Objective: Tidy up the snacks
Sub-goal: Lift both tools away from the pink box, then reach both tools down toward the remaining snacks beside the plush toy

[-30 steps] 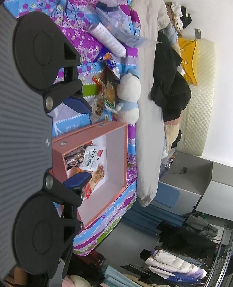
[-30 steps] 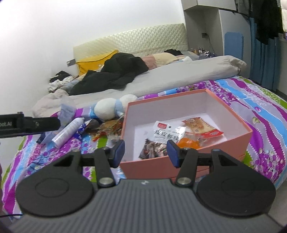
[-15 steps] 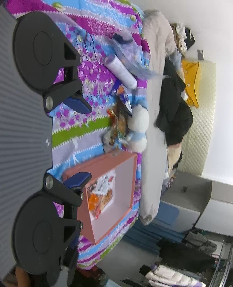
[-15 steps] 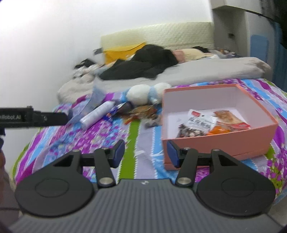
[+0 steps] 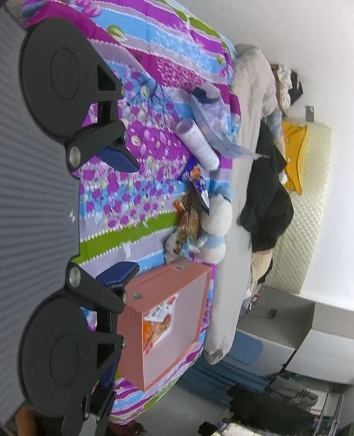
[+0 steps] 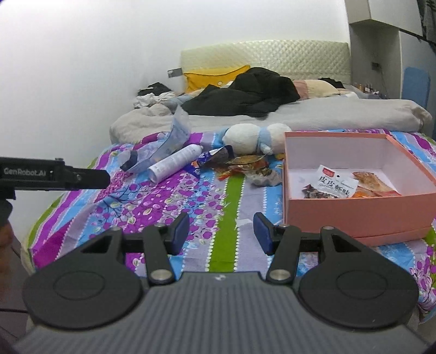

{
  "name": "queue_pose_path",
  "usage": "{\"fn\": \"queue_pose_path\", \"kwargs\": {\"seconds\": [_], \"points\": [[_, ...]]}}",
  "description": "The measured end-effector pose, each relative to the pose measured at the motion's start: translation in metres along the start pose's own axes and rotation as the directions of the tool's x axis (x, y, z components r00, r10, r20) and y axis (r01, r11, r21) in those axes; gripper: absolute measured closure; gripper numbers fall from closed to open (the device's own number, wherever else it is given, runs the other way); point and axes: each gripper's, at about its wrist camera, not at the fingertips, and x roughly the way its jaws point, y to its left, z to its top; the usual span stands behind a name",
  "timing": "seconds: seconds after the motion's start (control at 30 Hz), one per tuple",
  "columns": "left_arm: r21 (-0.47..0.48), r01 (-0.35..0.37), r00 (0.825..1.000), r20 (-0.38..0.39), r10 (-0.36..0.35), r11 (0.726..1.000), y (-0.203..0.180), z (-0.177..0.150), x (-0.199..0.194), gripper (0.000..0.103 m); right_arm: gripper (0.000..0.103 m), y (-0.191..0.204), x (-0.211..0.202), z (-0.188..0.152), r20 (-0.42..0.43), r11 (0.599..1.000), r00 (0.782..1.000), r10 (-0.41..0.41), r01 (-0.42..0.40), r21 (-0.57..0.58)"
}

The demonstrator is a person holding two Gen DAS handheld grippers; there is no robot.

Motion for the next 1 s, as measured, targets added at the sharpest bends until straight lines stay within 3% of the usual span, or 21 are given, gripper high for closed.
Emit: {"fn": "queue_pose_path", "kwargs": {"seconds": [0.47,1.0], "points": [[-0.11,-0.06,0.997,-0.057,0.054,0.992,0.046,-0.018,0.049,0.026,0.049,0.005,0.042,-0.005,-0.06,0.999,0.998,-0.015,0.013,-0.041],[-0.1,-0.06,0.992,-0.117,0.048,0.993,0.083,-0.002,0.182,0.026,0.049,0.01,0.144,-0.007,-0.136,0.987,0.987,-0.081,0.06,-0.152]]}}
